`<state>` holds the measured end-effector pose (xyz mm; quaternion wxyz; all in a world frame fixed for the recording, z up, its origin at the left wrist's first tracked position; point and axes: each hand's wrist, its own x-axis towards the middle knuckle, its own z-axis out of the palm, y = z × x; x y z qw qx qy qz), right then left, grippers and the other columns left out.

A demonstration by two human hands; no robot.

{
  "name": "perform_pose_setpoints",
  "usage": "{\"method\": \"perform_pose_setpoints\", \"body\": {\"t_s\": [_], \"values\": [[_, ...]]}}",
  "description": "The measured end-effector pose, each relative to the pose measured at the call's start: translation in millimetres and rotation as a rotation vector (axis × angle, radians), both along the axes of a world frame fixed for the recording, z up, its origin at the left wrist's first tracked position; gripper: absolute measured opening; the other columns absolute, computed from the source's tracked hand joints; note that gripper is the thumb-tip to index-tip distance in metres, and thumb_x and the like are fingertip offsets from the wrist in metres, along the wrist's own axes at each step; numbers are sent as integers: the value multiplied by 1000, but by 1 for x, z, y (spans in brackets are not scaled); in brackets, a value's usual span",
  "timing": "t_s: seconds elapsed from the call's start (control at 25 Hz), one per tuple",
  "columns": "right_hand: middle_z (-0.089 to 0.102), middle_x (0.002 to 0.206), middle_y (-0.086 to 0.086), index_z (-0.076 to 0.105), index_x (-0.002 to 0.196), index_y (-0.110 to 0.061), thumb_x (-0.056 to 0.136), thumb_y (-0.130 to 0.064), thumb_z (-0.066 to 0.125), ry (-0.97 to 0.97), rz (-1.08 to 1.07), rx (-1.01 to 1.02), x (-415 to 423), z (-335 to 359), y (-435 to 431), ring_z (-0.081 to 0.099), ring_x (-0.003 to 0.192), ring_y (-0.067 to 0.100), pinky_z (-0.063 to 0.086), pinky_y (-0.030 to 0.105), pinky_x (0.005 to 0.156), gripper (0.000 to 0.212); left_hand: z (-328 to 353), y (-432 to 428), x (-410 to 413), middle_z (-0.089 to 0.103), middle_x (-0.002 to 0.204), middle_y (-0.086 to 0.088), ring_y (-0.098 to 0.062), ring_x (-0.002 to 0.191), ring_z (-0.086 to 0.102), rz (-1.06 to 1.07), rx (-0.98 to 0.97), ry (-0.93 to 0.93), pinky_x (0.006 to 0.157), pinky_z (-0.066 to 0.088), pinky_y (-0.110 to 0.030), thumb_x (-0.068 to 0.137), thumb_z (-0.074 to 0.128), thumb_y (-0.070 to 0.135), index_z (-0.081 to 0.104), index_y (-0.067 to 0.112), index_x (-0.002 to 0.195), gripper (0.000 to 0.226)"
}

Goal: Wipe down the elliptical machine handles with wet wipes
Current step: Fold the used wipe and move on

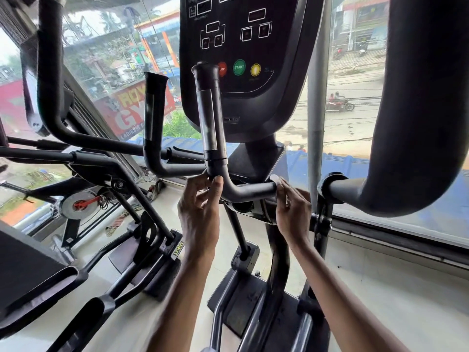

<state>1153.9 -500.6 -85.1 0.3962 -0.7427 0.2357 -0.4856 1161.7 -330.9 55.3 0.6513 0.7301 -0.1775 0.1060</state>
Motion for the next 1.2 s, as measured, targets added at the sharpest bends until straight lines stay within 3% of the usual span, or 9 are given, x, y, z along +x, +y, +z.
{"method": "perform_pose_setpoints", "body": {"t_s": [0.12, 0.36, 0.56, 0.68, 0.8, 0.88, 0.96, 1.04, 1.2], "values": [[71, 133, -7, 74, 130, -22, 108, -24, 56, 16, -10, 56, -3, 10, 6, 62, 130, 11, 44, 25, 111, 27, 0, 1, 0, 70, 90, 30, 4, 82, 67, 2, 6, -4, 77, 55, -27, 98, 67, 26, 68, 23, 96, 3], [71, 134, 1, 72, 129, -9, 102, -13, 67, -230, 124, -185, -30, 62, 92, 62, 110, 19, 50, 24, 97, 28, -3, -1, 3, 73, 88, 22, 1, 80, 68, 19, -9, -22, 74, 55, -22, 98, 67, 22, 68, 14, 98, 8], [66, 140, 2, 67, 135, -5, 103, -13, 65, -203, 116, -322, -23, 29, 51, 64, 110, 24, 51, 29, 99, 33, -6, -4, 2, 74, 95, 19, -3, 86, 70, 44, -14, 9, 78, 56, -28, 99, 67, 24, 69, 17, 101, 8], [69, 136, 3, 68, 134, -7, 103, -12, 64, -124, 60, -179, -16, 0, 21, 61, 123, 12, 50, 32, 106, 32, -7, -6, 0, 74, 94, 19, -1, 85, 69, 56, -14, 13, 76, 55, -24, 100, 66, 23, 69, 15, 103, 10], [74, 126, 9, 74, 124, -6, 107, -38, 53, -4, -64, 85, -6, -17, -1, 68, 118, 24, 52, 45, 103, 41, -6, -7, -2, 74, 95, 17, -1, 85, 69, 70, -9, 3, 78, 57, -27, 100, 65, 24, 69, 12, 105, 13], [73, 117, 25, 72, 115, 6, 105, -30, 55, 20, -71, 308, -4, -16, -8, 71, 92, 29, 56, 24, 86, 41, -5, -8, -3, 74, 95, 16, 0, 85, 69, 78, 1, 4, 80, 57, -32, 100, 65, 25, 69, 14, 105, 12], [73, 107, 31, 69, 106, 16, 97, 2, 61, 76, -81, 437, -2, -11, -9, 59, 78, 31, 40, 2, 62, 19, -4, -9, -3, 73, 92, 18, 1, 84, 69, 89, 8, -1, 80, 56, -36, 101, 64, 25, 69, 15, 104, 11], [76, 101, 16, 73, 102, 11, 92, 9, 63, -39, -59, 521, -5, -8, -4, 62, 84, 25, 37, -2, 69, 14, -3, -9, -4, 72, 90, 21, 3, 83, 68, 97, 19, -10, 80, 56, -38, 101, 64, 24, 68, 13, 103, 12], [69, 97, 34, 65, 100, 21, 87, 18, 56, -57, -18, 531, -6, -9, -3, 57, 76, 37, 42, 29, 62, 17, -4, -10, -6, 70, 86, 25, 5, 80, 67, 107, 11, -2, 79, 55, -38, 101, 65, 25, 68, 15, 98, 11]]}}
